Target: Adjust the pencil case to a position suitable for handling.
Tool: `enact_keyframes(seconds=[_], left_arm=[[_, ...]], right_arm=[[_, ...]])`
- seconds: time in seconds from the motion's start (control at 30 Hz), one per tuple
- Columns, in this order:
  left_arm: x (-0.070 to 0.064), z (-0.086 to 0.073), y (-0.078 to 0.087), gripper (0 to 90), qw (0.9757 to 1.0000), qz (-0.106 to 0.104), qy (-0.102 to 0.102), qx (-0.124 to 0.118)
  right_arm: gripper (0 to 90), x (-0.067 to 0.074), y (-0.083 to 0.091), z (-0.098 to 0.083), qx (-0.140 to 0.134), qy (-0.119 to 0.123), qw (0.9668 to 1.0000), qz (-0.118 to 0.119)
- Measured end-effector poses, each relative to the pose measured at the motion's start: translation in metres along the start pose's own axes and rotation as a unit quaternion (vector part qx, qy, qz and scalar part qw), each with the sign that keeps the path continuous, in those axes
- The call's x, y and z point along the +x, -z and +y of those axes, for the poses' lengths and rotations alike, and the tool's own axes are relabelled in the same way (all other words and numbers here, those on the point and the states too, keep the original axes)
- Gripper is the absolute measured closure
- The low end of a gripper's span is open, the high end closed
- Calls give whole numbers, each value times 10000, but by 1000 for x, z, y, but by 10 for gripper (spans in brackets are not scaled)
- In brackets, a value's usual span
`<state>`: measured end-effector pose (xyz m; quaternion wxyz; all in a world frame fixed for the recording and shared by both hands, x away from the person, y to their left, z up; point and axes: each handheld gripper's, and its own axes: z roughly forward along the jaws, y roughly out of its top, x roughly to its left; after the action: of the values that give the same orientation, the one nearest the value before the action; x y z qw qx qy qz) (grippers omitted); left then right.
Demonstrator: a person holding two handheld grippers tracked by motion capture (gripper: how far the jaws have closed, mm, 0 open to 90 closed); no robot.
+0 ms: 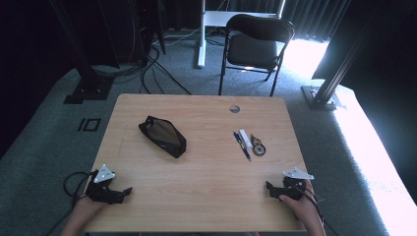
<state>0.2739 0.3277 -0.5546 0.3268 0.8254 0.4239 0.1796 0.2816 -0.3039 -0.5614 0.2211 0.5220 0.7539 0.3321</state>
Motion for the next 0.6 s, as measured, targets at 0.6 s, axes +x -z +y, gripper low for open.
enact_keyframes(seconds=[0.6], left_arm=[[0,0,0,22,10000,10,2,-2]], right_arm=[[133,7,-1,2,-33,188,9996,219]])
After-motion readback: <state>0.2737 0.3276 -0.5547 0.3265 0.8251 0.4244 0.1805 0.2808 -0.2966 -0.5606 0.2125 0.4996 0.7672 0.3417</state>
